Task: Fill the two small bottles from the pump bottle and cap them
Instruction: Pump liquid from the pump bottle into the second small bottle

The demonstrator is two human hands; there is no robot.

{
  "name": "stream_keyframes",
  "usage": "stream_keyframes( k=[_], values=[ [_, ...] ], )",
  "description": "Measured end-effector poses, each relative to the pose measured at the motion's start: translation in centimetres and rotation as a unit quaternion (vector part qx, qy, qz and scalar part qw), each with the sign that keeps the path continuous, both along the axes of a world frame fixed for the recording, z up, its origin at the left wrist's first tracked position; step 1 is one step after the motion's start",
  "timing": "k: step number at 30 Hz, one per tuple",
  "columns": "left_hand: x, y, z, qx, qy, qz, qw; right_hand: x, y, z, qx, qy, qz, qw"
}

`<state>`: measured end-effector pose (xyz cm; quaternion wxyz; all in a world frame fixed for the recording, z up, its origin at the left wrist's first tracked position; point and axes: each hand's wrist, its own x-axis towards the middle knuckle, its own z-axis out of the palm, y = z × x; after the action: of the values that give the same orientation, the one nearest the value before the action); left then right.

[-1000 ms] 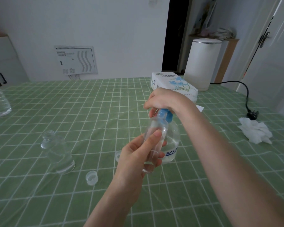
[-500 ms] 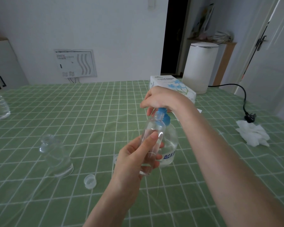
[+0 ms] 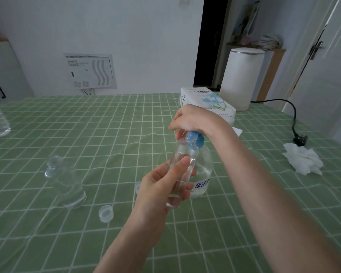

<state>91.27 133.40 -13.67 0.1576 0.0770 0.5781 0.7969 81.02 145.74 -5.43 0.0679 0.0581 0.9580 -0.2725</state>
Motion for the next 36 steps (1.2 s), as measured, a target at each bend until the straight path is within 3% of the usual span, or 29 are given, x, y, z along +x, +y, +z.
stream_keyframes(
  k=[20,29,36],
  values=[
    [0.0,-0.1,-0.1,0.0,-0.001,-0.005,1.0,0.3,-0.1,0.1,0.001,-0.02,-0.002,1.0],
    [-0.1,-0.2,0.0,0.007,0.016,-0.007,1.0,0.4,-0.2,1.1,-0.004,0.042,-0.009,0.999],
    [-0.2,-0.3,-0.1,0.0,0.018,-0.009,1.0,0.1,-0.2,1.0,-0.005,0.014,-0.011,1.0]
  ],
)
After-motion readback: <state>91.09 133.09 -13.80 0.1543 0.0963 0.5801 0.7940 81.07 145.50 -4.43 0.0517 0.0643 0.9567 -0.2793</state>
